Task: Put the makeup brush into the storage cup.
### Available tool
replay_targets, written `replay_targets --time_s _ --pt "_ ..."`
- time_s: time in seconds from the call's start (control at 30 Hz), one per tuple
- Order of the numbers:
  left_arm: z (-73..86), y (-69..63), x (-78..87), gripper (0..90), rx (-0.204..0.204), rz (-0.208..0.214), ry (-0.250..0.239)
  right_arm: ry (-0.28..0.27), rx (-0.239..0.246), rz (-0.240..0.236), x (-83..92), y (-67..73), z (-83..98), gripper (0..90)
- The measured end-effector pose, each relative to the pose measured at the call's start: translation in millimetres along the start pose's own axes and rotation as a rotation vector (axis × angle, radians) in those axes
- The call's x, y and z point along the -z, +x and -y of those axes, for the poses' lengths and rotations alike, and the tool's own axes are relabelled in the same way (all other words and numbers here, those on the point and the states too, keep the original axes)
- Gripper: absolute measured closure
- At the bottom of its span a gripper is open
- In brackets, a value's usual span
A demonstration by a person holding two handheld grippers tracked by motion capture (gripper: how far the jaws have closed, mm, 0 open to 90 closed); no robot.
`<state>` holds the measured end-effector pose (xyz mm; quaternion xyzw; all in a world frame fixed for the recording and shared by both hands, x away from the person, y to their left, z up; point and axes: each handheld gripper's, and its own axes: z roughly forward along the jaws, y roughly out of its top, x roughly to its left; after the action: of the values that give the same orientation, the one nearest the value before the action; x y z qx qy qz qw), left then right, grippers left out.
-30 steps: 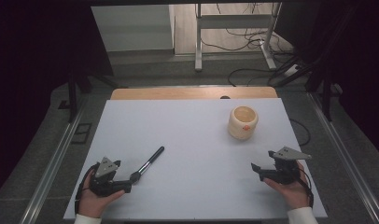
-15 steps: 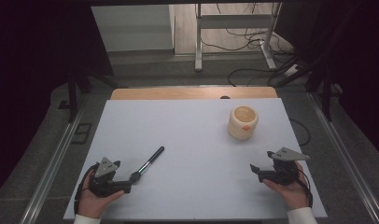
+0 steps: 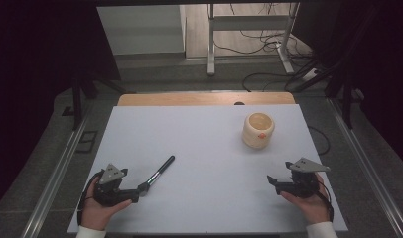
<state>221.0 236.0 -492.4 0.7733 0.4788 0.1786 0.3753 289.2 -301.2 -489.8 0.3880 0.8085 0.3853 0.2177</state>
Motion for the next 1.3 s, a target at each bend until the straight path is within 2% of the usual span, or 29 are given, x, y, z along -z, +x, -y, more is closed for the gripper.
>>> replay_targets --time_s 0.17,0.27,0.37,0.5,0.73,0.8,0.93,0.97,1.1,1.13,1.2,1.3 --pt "-7.2 -2.3 -3.2 14.8 -0.012 -0.007 0.032 0.0 -0.001 0.005 1.0 1.1 0.4 15.6" --pt "-14.1 -5.7 -6.7 15.0 -0.038 -0.009 0.063 0.007 -0.002 0.001 1.3 1.6 1.0 15.7" --pt "-18.1 -7.7 -9.0 15.0 -0.04 -0.008 0.071 0.007 0.0 0.002 1.3 2.1 1.2 15.7" --pt "-28.8 -10.3 -13.8 15.1 -0.066 -0.008 0.1 0.009 -0.003 0.005 1.8 1.8 2.2 15.7" --pt "-35.9 -8.2 -21.6 15.6 -0.08 0.0 0.125 0.012 -0.001 0.007 1.5 1.8 2.4 15.6" --pt "-37.4 -7.6 -24.4 15.6 -0.094 -0.003 0.144 0.014 0.002 0.008 1.1 2.3 2.5 15.6" --pt "-39.2 -6.8 -30.5 16.0 -0.086 -0.004 0.171 0.018 0.007 0.01 0.3 2.9 2.6 15.6" --pt "-40.1 -5.4 -35.7 16.1 -0.079 -0.003 0.198 0.02 0.006 0.012 0.2 2.8 2.8 15.5" --pt "-41.3 -2.0 -42.9 16.4 -0.076 0.005 0.23 0.021 0.008 0.015 0.4 2.7 3.0 15.5" --pt "-41.6 1.1 -47.6 16.8 -0.06 0.015 0.245 0.022 0.009 0.016 0.1 2.6 3.1 15.5" --pt "-42.0 2.4 -50.4 16.8 -0.054 0.014 0.255 0.023 0.009 0.016 -0.1 2.6 3.2 15.6" --pt "-44.2 3.9 -55.2 16.8 -0.06 0.009 0.277 0.025 0.008 0.016 -0.6 2.6 3.6 15.6"
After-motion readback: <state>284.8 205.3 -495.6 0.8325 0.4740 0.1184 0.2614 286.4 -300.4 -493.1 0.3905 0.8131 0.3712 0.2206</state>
